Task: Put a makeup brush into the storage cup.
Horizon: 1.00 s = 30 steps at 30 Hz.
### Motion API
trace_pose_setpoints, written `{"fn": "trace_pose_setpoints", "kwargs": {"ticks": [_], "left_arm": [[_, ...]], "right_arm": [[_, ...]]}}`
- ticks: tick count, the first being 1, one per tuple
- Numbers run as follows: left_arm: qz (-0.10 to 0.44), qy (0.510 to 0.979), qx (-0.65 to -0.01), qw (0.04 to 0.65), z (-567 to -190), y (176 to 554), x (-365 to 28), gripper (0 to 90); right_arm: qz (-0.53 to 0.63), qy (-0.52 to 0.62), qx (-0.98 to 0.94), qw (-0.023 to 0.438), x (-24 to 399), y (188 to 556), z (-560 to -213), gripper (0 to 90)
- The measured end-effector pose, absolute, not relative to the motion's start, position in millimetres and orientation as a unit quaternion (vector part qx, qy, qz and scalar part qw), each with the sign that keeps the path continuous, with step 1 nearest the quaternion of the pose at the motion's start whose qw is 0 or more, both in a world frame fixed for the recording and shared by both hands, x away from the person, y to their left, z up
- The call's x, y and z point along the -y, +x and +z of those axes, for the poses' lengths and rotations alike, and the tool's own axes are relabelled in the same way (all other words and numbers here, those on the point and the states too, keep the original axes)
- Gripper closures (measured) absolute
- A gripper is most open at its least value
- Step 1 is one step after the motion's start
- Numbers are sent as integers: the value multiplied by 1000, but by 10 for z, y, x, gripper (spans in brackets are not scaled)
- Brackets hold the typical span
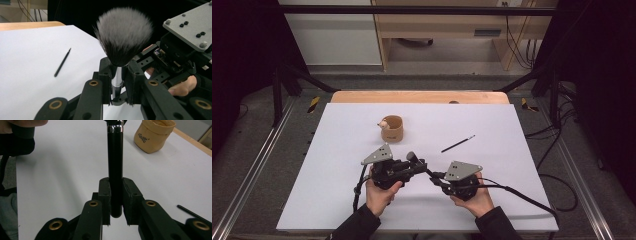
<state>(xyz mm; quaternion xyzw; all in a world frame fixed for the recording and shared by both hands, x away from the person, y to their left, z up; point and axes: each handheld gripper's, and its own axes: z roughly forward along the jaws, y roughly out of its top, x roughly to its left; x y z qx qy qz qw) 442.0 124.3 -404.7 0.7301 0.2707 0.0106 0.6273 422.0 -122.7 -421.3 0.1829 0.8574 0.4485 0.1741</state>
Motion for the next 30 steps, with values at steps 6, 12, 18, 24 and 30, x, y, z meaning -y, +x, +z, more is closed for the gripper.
{"fn": "trace_pose_setpoints", "kwargs": {"ticks": [6,12,18,24,30], "left_arm": [[28,734,-272,621,-4015,4409,-1271,766],[44,733,-283,617,-3971,4425,-1374,766],[57,734,-291,611,-3952,4430,-1445,765],[62,735,-298,606,-3939,4437,-1494,766],[68,734,-308,601,-3918,4447,-1566,765]], "right_arm": [[453,192,-852,177,1239,4220,-4198,671],[465,216,-837,190,1293,4215,-4131,472],[470,250,-822,201,1361,4225,-4076,328],[476,284,-807,203,1455,4258,-4047,235],[480,313,-792,210,1569,4284,-4013,174]]}}
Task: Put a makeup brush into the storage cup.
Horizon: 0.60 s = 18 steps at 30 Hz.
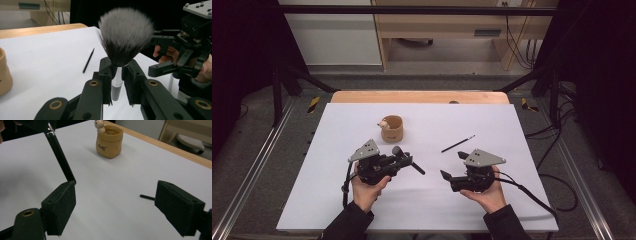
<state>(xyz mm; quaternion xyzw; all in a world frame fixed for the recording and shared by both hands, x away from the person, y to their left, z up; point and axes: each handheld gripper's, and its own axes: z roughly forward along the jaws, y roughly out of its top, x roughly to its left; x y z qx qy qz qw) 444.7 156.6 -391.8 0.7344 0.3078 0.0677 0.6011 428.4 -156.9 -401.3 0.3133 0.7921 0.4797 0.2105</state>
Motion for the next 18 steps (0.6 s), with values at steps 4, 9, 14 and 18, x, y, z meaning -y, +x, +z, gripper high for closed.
{"fn": "trace_pose_setpoints", "kwargs": {"ticks": [4,9,14,18], "left_arm": [[72,733,-313,600,-3898,4453,-1616,765],[80,732,-321,595,-3876,4461,-1675,765],[86,731,-330,591,-3852,4471,-1731,765],[90,729,-336,589,-3825,4477,-1778,765]], "right_arm": [[483,322,-786,215,1619,4289,-3993,149],[485,343,-775,216,1699,4309,-3986,117],[488,355,-765,223,1773,4311,-3957,91],[490,360,-761,226,1821,4313,-3944,80]]}}
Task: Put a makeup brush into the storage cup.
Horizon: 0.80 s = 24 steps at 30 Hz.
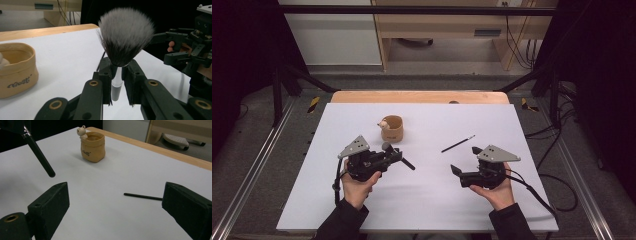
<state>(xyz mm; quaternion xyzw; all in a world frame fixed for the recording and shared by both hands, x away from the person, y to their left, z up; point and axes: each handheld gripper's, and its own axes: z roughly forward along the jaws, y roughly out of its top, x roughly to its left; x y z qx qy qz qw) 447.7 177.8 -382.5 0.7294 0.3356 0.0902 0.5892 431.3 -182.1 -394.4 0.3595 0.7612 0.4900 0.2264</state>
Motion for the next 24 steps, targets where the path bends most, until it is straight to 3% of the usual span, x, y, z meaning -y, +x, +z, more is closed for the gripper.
{"fn": "trace_pose_setpoints", "kwargs": {"ticks": [24], "left_arm": [[125,726,-351,578,-3619,4547,-1939,765]], "right_arm": [[487,405,-739,228,2109,4348,-3963,57]]}}
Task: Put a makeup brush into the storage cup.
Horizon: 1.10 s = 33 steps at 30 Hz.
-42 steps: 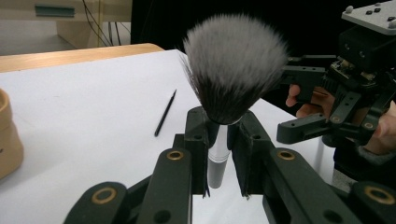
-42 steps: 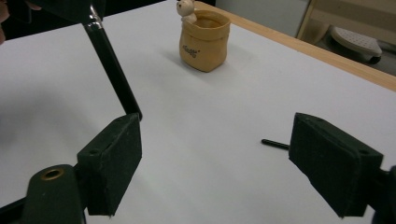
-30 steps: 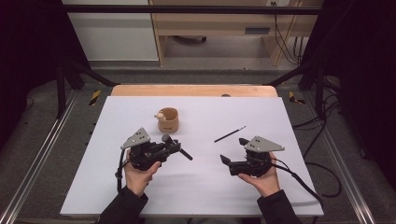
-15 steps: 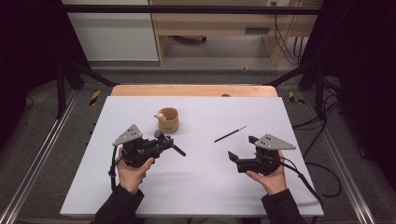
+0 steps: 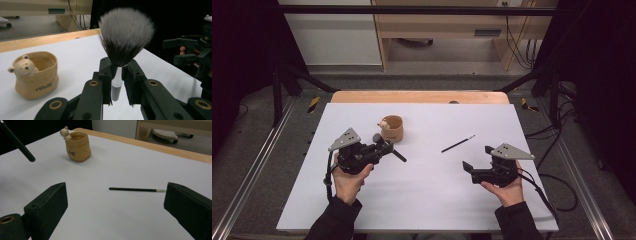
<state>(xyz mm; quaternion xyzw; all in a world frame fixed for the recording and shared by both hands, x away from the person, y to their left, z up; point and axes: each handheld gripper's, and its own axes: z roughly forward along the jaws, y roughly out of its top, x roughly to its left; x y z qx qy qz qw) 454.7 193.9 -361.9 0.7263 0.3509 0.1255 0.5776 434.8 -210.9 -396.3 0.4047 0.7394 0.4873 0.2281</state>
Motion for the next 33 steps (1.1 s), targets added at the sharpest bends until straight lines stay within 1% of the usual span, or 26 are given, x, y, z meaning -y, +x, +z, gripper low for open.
{"fn": "trace_pose_setpoints", "kwargs": {"ticks": [23,33], "left_arm": [[160,724,-354,569,-3370,4735,-1984,765],[174,724,-354,566,-3296,4826,-1982,766]], "right_arm": [[486,411,-735,235,2138,4346,-3951,58],[491,424,-726,229,2248,4380,-4005,69]]}}
